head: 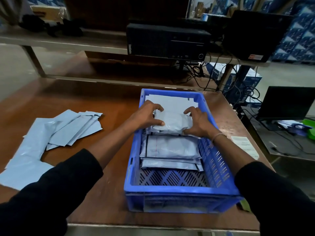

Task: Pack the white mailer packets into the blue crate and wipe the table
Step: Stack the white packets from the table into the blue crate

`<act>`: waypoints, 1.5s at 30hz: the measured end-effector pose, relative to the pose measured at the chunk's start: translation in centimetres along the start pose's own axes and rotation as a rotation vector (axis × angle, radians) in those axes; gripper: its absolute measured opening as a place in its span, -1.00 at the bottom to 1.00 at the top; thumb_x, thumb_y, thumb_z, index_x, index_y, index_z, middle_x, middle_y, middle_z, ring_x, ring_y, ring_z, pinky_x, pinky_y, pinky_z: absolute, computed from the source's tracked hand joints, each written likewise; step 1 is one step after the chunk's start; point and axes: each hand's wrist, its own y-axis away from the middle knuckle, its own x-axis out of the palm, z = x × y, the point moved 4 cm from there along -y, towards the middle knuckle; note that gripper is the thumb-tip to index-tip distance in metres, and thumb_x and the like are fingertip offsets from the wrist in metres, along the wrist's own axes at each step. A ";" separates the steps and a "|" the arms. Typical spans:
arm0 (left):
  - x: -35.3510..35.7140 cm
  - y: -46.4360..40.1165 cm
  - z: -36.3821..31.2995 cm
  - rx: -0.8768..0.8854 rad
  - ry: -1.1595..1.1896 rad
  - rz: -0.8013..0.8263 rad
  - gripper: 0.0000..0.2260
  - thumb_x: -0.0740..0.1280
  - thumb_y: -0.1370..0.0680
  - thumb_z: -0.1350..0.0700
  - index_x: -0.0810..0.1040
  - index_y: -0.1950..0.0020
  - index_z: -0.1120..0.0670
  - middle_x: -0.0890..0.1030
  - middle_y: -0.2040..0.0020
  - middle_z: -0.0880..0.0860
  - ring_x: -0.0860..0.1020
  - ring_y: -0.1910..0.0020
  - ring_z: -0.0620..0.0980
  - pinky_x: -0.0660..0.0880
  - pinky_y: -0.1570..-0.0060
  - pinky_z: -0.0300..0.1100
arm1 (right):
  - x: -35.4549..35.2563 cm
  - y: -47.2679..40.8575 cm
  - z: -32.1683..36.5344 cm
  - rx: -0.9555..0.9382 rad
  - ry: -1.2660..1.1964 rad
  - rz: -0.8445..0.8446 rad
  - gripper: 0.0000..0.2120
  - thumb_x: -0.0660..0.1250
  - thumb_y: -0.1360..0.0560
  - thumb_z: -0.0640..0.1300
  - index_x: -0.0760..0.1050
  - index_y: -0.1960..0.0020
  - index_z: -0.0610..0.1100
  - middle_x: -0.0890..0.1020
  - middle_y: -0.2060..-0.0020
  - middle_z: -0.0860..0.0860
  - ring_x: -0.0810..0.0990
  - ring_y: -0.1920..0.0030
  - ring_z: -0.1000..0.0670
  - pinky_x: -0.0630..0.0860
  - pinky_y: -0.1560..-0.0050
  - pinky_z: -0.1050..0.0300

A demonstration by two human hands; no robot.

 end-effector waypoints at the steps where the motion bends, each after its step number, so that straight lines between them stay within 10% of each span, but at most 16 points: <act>1: -0.2 0.1 -0.1 -0.002 0.011 0.003 -0.41 0.60 -0.40 -0.13 0.54 -0.39 -0.05 0.41 -0.32 0.05 0.63 0.04 -0.02 0.53 -0.07 -0.15 | -0.2 -0.1 -0.1 -0.011 -0.001 -0.012 -0.30 0.47 -0.13 0.16 0.36 -0.21 0.04 0.48 -0.10 -0.02 0.46 -0.10 -0.10 0.42 -0.14 0.00; 14: 1.1 -5.8 -1.1 0.066 -0.150 0.129 -0.60 0.11 -0.73 -0.05 0.35 -0.57 -0.08 0.34 -0.59 0.04 0.24 -0.58 0.09 0.26 -0.49 0.22 | 0.7 0.0 -0.5 0.007 0.144 0.081 -0.44 0.38 -0.35 -0.09 0.31 -0.32 0.01 0.51 -0.13 -0.13 0.46 -0.14 -0.26 0.41 -0.18 -0.05; 21: 3.4 -7.8 1.4 -0.097 -0.338 0.299 -0.51 -0.03 -0.69 -0.24 0.27 -0.60 -0.19 0.29 -0.61 0.07 0.21 -0.58 0.22 0.16 -0.53 0.22 | 0.9 2.1 -0.1 -0.170 0.208 0.181 -0.35 0.34 -0.13 0.28 0.27 -0.18 0.21 0.47 -0.14 0.03 0.46 -0.13 -0.17 0.48 -0.08 -0.20; 38: 3.3 -5.5 -1.2 0.040 -0.437 0.215 -0.44 0.16 -0.67 -0.20 0.14 -0.65 -0.13 0.15 -0.65 0.14 0.12 -0.61 0.24 0.17 -0.53 0.21 | 1.5 5.0 2.3 -0.131 0.321 0.200 -0.04 0.50 -0.12 0.45 0.31 -0.42 0.13 0.37 -0.23 -0.06 0.35 -0.23 -0.19 0.46 -0.20 -0.22; 45: -1.4 -1.4 0.2 0.156 -0.082 -0.085 -0.43 0.32 -0.60 -0.10 0.40 -0.54 0.13 0.48 -0.47 0.16 0.41 -0.47 0.17 0.30 -0.45 -0.01 | -2.5 3.4 8.0 -0.188 0.058 0.047 -0.44 0.59 -0.35 -0.07 0.51 -0.30 -0.08 0.55 -0.14 -0.11 0.60 -0.01 -0.12 0.50 -0.05 0.11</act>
